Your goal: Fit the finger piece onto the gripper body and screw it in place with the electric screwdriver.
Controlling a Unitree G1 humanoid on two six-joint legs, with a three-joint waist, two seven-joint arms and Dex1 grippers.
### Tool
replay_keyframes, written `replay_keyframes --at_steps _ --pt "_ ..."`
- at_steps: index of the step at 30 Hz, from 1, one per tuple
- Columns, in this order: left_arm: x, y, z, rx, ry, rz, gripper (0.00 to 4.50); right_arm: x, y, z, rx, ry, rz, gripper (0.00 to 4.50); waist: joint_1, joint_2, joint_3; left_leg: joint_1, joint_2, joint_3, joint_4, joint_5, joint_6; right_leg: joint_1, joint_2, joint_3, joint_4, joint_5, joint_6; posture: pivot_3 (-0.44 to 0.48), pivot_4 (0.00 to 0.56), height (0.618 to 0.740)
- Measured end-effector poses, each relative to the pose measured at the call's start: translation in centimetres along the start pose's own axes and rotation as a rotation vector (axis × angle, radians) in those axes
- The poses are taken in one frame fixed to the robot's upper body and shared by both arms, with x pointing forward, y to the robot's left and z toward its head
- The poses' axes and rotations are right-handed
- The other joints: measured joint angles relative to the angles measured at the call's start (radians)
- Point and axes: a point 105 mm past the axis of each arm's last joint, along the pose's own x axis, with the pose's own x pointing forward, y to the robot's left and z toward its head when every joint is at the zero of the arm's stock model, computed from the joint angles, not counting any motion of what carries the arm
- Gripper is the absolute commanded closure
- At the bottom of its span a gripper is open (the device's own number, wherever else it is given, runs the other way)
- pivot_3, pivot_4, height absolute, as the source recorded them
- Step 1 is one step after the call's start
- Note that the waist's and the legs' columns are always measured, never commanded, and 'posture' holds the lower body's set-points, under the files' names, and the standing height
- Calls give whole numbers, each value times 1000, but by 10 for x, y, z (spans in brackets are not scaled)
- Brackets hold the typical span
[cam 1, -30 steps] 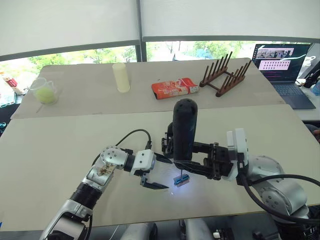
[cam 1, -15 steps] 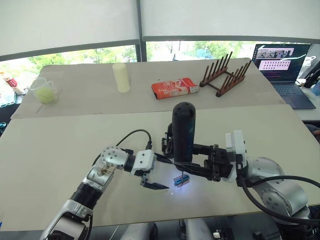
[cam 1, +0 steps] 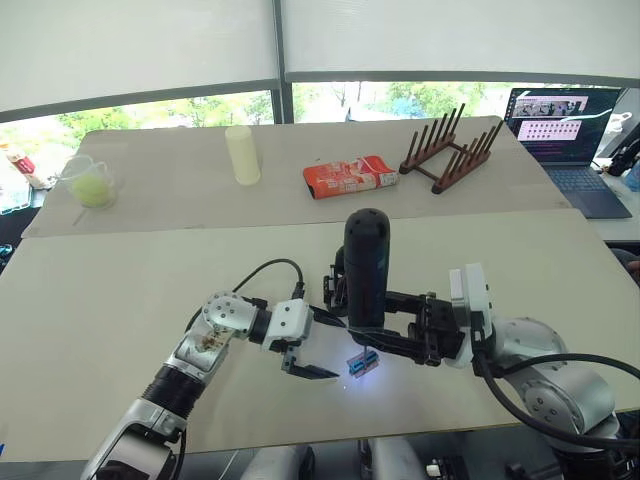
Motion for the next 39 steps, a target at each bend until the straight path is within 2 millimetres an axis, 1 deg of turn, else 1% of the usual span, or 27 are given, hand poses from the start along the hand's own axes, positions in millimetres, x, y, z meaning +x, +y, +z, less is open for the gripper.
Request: replay_keyframes --at_steps 5,14,16,21,23,39 --pt "1 1 1 2 -3 0 0 -1 -2 -7 12 22 -7 2605 0 0 0 0 0 0 0 0 0 0 0 0 0 0 0 0 150 740" --pt "1 1 1 3 -4 5 0 -4 -2 -6 24 40 -1 2605 0 0 0 0 0 0 0 0 0 0 0 0 0 0 0 0 150 740" --pt "1 1 1 3 -4 5 0 -5 -2 -3 24 30 -4 2605 0 0 0 0 0 0 0 0 0 0 0 0 0 0 0 0 150 740" --pt "1 0 1 3 -4 -3 0 -2 -7 17 -8 -30 -21 2605 0 0 0 0 0 0 0 0 0 0 0 0 0 0 0 0 150 740" --pt "2 0 1 2 -4 -9 0 -1 -7 21 -22 -38 -26 2605 1 0 0 0 0 0 0 0 0 0 0 0 0 0 0 0 150 740" --pt "3 -3 1 1 -3 -27 0 0 -5 13 -3 -25 -33 2605 1 0 0 0 0 0 0 0 0 0 0 0 0 0 0 0 150 740"
